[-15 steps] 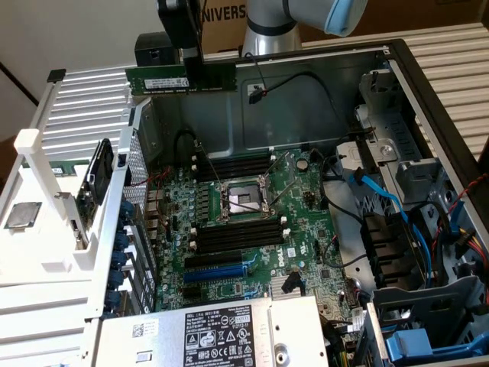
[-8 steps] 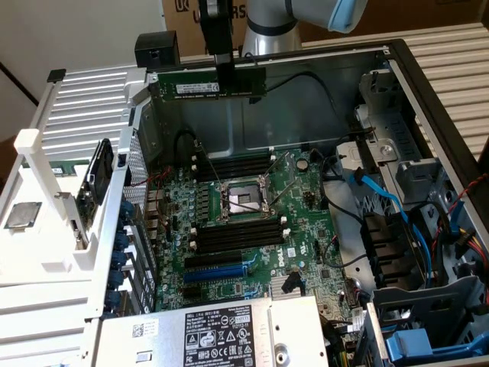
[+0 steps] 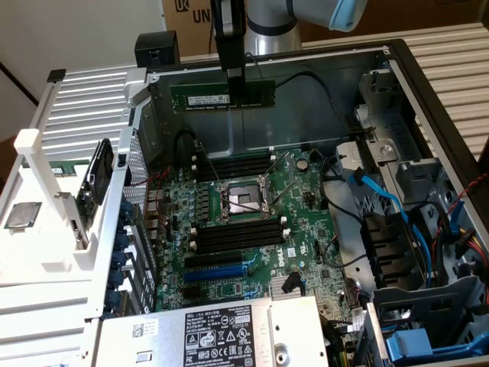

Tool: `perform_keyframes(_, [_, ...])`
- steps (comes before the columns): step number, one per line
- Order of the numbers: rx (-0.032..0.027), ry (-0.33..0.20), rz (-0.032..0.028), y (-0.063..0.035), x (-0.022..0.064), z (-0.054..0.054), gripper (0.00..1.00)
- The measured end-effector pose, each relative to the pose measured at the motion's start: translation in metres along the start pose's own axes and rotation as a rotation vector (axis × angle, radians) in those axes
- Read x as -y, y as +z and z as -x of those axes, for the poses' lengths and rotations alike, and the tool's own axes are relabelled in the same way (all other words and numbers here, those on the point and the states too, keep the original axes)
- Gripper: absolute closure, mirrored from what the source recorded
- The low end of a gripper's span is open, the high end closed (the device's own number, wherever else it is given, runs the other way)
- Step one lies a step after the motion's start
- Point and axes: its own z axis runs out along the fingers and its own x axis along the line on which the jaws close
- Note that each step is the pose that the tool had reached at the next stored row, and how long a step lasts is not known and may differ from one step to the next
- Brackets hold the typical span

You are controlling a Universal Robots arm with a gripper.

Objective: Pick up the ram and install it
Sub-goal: 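Pick up the ram and move it above insertion slot, then insert the ram into the slot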

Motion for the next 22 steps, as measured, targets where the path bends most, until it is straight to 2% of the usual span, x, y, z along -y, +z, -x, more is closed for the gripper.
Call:
perform_keyframes(5, [-0.0096, -0.008, -0.0007, 0.0059, -0.0008, 0.0101, 0.87])
perform_keyframes(11, [-0.0072, -0.062, -0.0017, 0.0084, -0.0010, 0.0102, 0.87])
perform_keyframes(22, [-0.0070, -0.063, -0.0014, 0.0085, -0.0010, 0.0102, 0.87])
